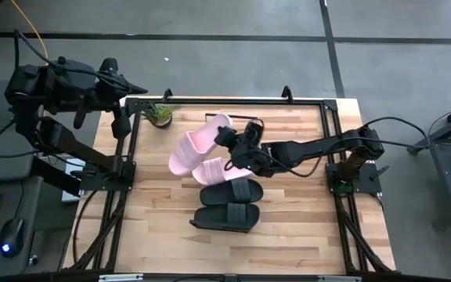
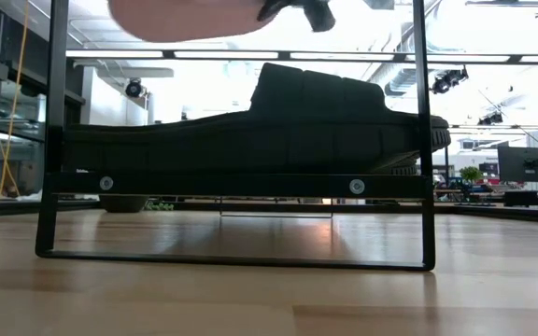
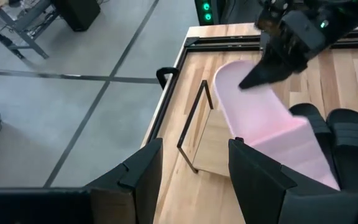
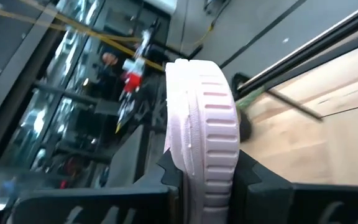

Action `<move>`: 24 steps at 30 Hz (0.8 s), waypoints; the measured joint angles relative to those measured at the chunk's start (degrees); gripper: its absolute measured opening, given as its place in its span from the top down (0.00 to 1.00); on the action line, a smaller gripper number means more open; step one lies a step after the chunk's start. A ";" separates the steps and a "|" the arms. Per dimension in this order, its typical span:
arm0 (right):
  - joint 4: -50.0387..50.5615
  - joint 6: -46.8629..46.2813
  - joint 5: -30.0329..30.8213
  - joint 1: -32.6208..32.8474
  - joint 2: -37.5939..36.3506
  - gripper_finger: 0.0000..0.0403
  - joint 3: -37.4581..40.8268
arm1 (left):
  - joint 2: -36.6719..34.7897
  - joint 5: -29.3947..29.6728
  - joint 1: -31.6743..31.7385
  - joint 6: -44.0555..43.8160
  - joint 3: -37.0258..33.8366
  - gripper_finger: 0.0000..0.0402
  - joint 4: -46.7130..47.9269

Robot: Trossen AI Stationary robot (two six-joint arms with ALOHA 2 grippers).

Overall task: Pick and place slides into the shelf
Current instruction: Put the pink slide on the shelf

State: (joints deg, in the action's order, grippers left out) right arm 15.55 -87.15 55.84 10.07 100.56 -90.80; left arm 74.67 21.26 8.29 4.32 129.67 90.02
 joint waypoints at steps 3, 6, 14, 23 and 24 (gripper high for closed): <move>6.48 -4.06 3.97 1.43 -1.91 0.91 0.00 | 0.01 -0.02 0.00 0.42 0.00 0.58 0.00; 13.61 -8.89 6.84 2.71 -3.91 0.91 0.00 | 0.05 -0.02 0.00 1.73 0.00 0.58 0.00; 31.41 -24.22 13.15 5.01 -7.71 0.91 0.00 | 0.23 -0.07 0.00 4.35 0.00 0.58 0.00; 46.06 -38.45 16.58 6.85 -8.97 0.91 0.80 | 0.22 -0.11 0.00 4.52 0.00 0.58 0.00; 46.19 -38.56 16.31 7.02 -9.67 0.91 1.53 | 0.22 -0.24 -0.03 4.49 0.00 0.58 -0.01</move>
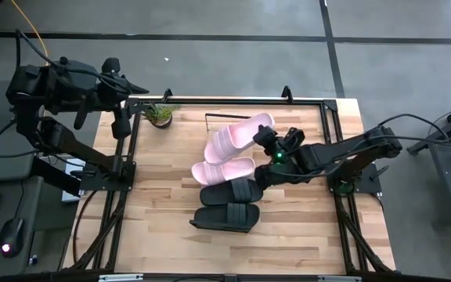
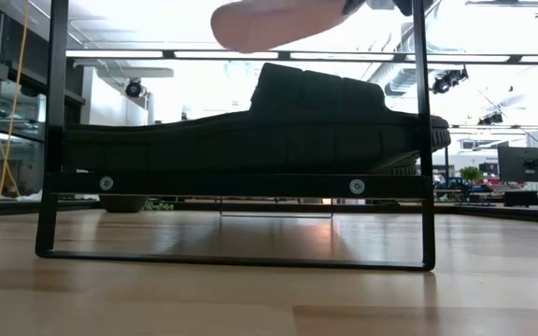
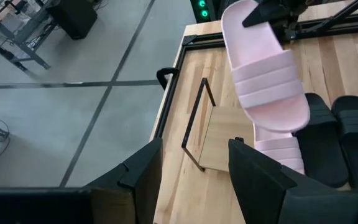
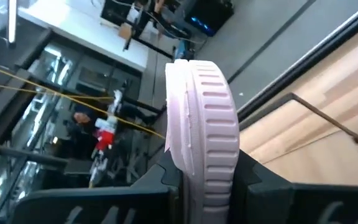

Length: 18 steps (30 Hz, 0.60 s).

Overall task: Pick and place slides into the shelf
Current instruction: Put the pink slide on the shelf

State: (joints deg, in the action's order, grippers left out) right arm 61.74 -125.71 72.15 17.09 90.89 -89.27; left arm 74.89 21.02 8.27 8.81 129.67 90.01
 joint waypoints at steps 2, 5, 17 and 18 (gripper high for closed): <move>-1.07 -0.04 0.67 0.39 -1.80 0.91 1.54 | 0.00 -0.15 -0.02 -0.03 0.00 0.58 0.01; -3.90 -0.03 4.27 0.97 -4.41 0.91 4.29 | 0.00 -1.01 -0.02 -0.04 0.00 0.58 0.01; -20.53 0.01 8.81 -0.35 -10.12 0.90 20.32 | 1.44 -1.08 -0.02 0.60 0.00 0.58 -0.01; -25.13 0.00 8.82 -0.55 -10.16 0.90 23.02 | 1.77 -1.10 -0.02 0.65 0.02 0.58 -0.01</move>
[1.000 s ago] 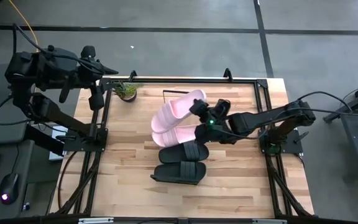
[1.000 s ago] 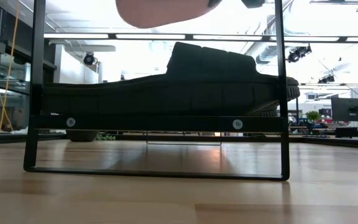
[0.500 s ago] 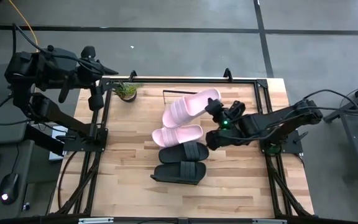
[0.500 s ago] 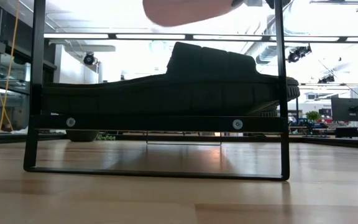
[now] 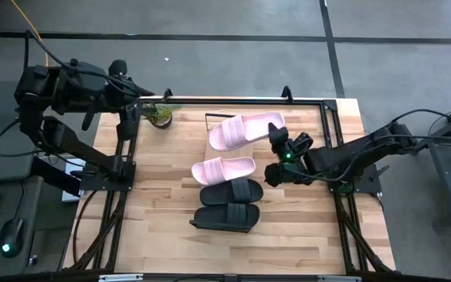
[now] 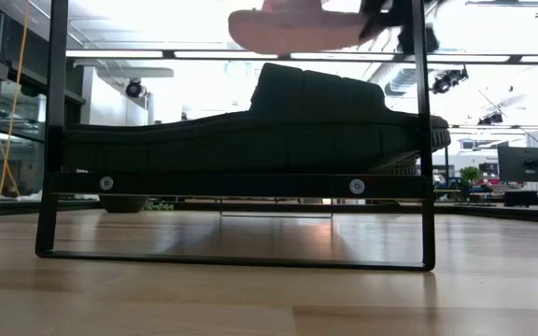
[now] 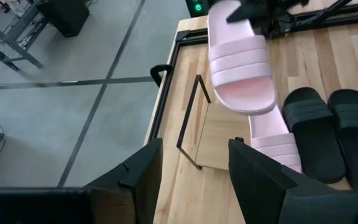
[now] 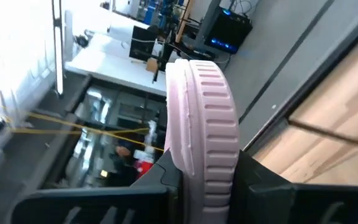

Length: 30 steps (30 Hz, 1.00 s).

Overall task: Pick and place slides into the shelf
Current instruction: Put the pink slide on the shelf

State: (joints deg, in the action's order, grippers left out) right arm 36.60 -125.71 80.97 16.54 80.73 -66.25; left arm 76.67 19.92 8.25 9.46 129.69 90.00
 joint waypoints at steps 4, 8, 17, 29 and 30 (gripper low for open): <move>-17.30 0.22 1.58 -0.04 0.59 0.91 9.68 | 0.82 0.02 0.00 0.78 -0.02 0.58 0.00; -30.57 5.20 4.04 0.00 1.09 0.91 16.06 | 1.18 0.04 0.00 0.91 -0.02 0.58 0.00; -36.57 9.19 2.24 -2.84 1.11 0.91 20.75 | 1.24 0.66 0.04 2.18 -0.02 0.58 0.00; -46.42 13.06 -7.74 -9.17 6.20 0.91 22.26 | 1.24 1.25 0.04 2.24 -0.02 0.58 0.01; -48.66 14.09 -8.56 -9.55 7.29 0.91 22.22 | 1.24 1.47 0.04 2.25 -0.02 0.58 0.00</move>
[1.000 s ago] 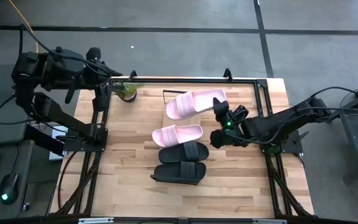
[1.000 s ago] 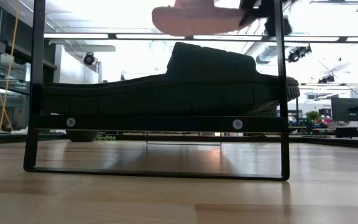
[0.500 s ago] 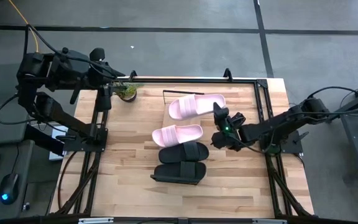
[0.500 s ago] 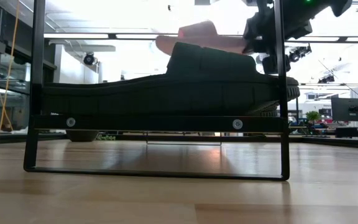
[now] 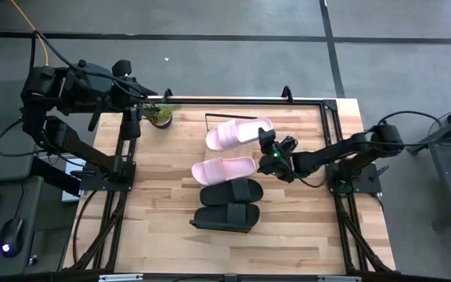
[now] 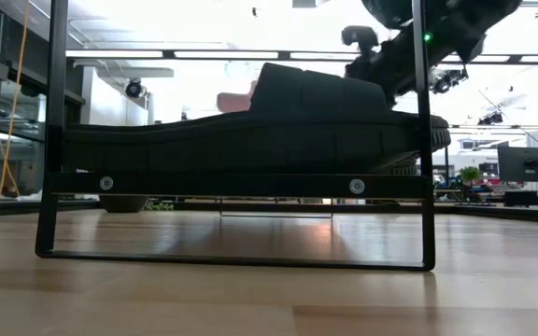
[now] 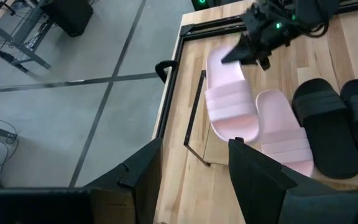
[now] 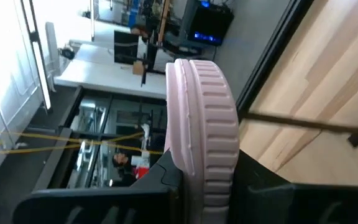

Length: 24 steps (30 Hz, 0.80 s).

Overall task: Pick and place slides into the shelf
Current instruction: Put the pink slide on the shelf

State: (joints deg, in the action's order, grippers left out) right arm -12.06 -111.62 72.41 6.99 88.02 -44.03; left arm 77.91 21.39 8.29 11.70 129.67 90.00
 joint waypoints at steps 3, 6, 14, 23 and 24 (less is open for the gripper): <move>-8.00 3.59 -2.56 -1.06 3.85 0.91 0.00 | 0.00 0.26 0.00 0.07 0.00 0.58 0.00; -17.06 7.21 -2.71 -1.70 7.61 0.91 0.00 | 0.00 0.30 0.00 0.46 0.00 0.58 0.01; -24.27 11.63 -5.42 -2.17 11.77 0.90 -0.12 | 0.00 0.30 0.00 0.25 0.00 0.58 0.00; -21.92 16.40 -10.13 -2.23 11.77 0.90 -0.13 | 0.38 0.32 0.00 0.02 0.02 0.58 -0.02; -22.00 16.66 -10.14 -2.23 11.77 0.90 -0.13 | 0.46 0.32 0.00 0.02 0.00 0.58 -0.04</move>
State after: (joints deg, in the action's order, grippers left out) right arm -34.06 -94.96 62.26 4.75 99.79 -44.16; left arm 78.37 21.71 8.29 11.73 129.67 89.95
